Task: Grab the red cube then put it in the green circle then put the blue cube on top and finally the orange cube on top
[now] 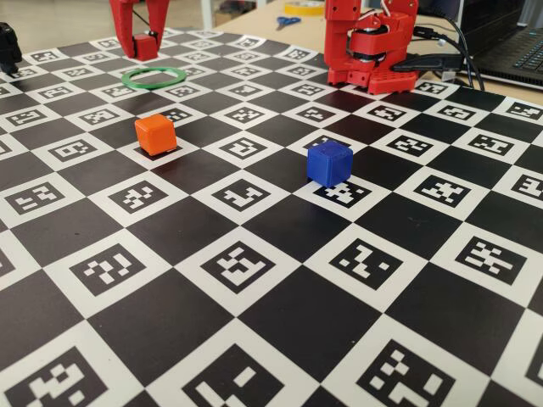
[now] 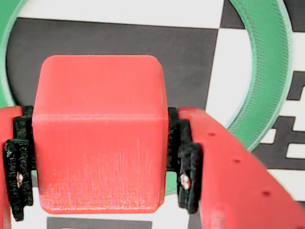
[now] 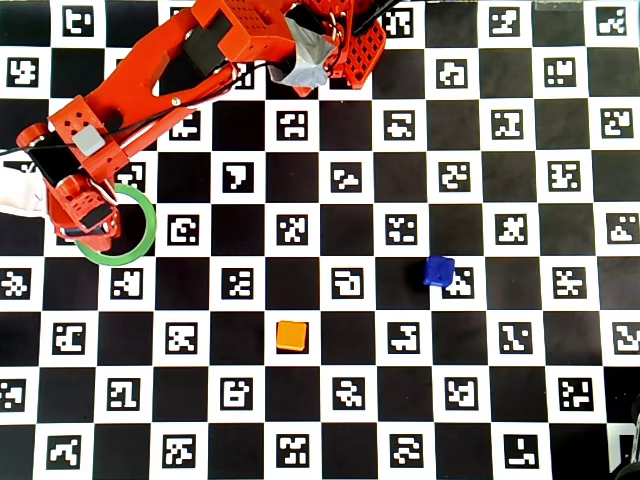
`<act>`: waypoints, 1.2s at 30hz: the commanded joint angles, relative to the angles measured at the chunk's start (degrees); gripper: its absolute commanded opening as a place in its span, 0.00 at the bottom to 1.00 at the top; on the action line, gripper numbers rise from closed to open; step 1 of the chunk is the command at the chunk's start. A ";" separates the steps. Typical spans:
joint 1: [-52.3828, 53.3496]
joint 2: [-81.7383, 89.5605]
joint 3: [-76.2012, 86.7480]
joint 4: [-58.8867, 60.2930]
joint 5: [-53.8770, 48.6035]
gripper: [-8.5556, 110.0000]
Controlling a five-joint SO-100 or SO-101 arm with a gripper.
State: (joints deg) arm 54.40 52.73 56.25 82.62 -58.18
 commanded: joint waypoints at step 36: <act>1.23 5.19 8.00 -6.06 1.76 0.19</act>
State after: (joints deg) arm 54.84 52.73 64.60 77.34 -57.04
